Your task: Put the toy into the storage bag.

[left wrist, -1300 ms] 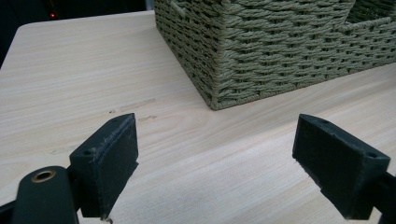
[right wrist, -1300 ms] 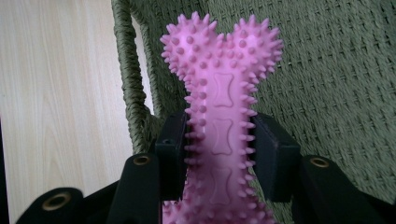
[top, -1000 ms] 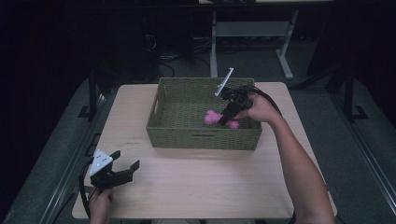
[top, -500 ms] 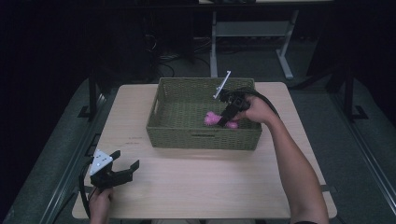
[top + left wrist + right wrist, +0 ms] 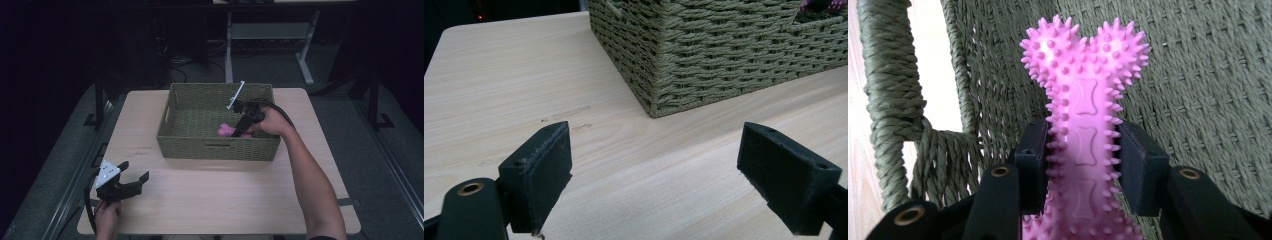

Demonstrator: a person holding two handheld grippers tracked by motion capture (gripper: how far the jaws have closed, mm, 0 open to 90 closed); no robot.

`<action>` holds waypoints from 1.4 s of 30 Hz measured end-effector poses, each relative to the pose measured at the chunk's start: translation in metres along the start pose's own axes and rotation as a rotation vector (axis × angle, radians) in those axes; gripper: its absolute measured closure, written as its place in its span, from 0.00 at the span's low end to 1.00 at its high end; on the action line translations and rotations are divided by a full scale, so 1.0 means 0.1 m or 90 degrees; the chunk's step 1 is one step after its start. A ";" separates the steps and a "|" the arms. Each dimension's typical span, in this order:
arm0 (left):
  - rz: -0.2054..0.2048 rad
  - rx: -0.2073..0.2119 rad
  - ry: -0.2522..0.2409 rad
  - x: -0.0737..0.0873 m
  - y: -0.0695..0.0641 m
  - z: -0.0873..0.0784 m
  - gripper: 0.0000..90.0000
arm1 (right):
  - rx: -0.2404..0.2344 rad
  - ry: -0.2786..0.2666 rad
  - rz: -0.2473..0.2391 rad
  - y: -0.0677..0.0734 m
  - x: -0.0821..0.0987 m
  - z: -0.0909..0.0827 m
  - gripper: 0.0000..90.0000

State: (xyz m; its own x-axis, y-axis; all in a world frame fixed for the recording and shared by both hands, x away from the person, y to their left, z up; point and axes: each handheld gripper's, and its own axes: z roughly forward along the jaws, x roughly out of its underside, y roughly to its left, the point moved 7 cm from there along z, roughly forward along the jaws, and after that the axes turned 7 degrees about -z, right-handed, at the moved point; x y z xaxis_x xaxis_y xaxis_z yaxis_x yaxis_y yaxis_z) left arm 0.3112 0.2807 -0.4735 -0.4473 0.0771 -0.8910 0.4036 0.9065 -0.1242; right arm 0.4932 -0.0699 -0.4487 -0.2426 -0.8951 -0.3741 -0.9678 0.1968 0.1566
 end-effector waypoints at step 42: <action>0.001 -0.001 0.002 0.00 -0.02 0.00 0.15 | 0.026 -0.069 0.033 0.12 0.00 -0.36 0.50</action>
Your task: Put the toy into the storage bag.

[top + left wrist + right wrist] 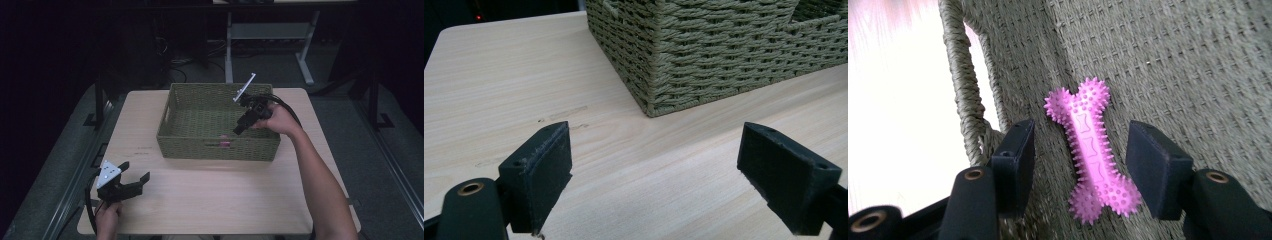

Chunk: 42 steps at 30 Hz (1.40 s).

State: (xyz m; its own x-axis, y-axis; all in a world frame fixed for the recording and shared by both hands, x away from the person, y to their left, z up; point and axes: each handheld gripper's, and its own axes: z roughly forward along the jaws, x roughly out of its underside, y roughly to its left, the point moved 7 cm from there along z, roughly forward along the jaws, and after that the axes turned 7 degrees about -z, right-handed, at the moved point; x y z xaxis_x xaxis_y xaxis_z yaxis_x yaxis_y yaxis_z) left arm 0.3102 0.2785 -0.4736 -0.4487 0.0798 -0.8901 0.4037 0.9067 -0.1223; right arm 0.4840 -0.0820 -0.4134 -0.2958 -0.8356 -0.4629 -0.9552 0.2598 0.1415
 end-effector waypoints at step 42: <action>0.005 0.001 0.002 0.00 -0.02 -0.01 0.15 | 0.054 -0.064 -0.010 0.46 0.15 -0.52 0.28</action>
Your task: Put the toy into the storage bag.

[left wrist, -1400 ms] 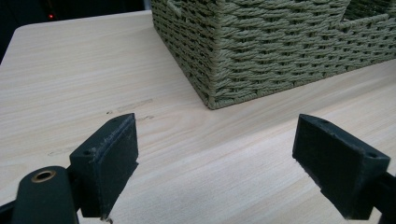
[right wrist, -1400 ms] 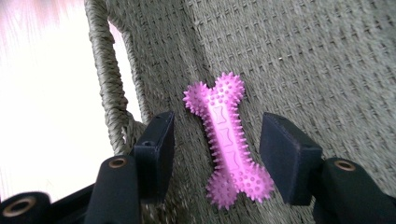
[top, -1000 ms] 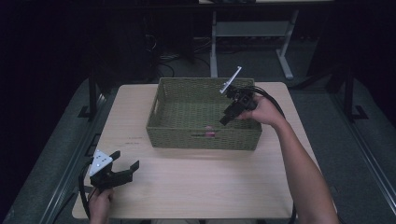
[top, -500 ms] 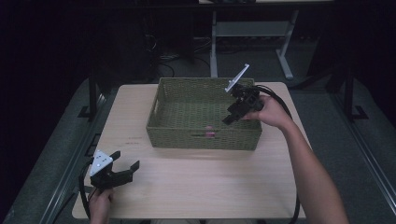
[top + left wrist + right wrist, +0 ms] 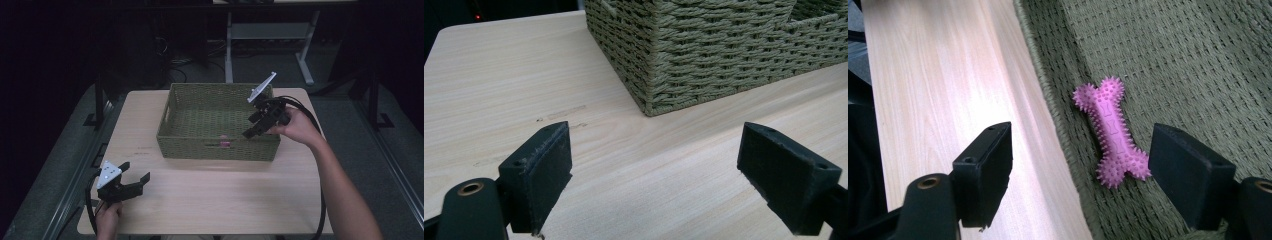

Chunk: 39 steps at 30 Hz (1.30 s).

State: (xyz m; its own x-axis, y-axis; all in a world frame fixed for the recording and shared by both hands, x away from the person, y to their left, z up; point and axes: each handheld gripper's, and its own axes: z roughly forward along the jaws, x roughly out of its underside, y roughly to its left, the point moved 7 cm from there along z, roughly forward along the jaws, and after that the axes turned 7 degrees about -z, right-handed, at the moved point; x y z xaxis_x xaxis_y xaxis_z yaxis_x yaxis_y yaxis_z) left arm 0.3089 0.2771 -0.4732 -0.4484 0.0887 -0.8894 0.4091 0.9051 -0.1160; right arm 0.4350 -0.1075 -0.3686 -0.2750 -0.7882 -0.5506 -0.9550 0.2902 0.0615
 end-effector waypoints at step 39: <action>0.002 0.000 0.001 0.01 -0.01 0.00 0.15 | -0.004 -0.022 -0.032 0.49 0.42 0.07 0.28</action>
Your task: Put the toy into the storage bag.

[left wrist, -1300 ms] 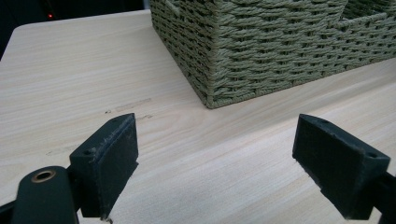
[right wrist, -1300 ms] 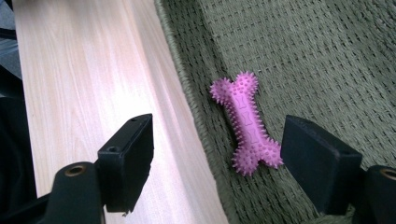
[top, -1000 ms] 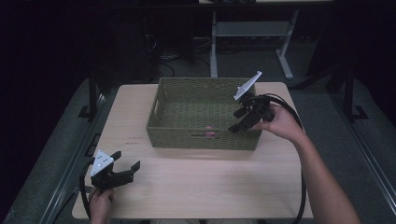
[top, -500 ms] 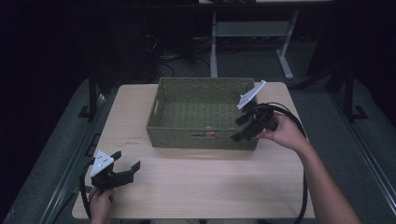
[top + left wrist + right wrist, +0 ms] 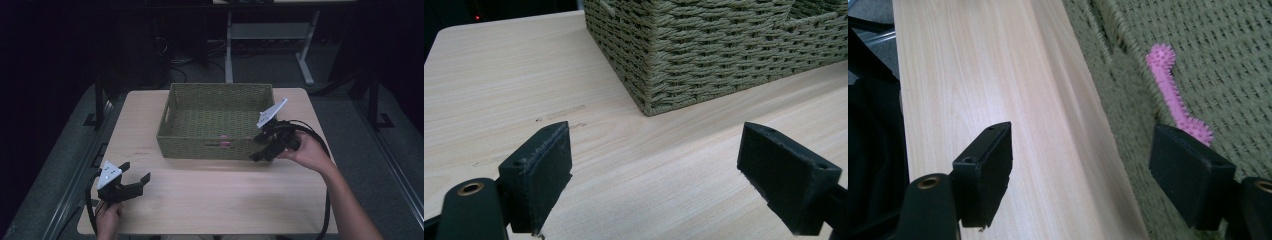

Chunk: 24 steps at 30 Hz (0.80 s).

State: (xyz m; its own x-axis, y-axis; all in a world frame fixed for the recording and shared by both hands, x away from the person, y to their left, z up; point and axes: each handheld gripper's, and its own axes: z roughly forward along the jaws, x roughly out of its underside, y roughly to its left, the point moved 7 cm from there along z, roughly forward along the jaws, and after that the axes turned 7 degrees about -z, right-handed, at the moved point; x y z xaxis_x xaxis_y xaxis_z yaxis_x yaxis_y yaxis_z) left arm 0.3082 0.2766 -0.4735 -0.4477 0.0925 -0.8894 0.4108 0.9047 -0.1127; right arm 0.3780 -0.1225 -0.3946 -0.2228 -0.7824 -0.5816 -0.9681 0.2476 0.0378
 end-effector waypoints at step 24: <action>0.002 0.000 0.002 0.01 -0.01 0.00 0.15 | -0.003 0.006 0.018 0.16 0.43 0.22 0.28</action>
State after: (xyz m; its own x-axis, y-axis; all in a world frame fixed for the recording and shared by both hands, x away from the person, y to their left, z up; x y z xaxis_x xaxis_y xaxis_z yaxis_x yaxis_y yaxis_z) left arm 0.3079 0.2757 -0.4741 -0.4486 0.0959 -0.8886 0.4124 0.9043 -0.1106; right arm 0.3555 -0.1395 -0.4368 -0.2513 -0.7801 -0.5730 -0.9619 0.2672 0.0581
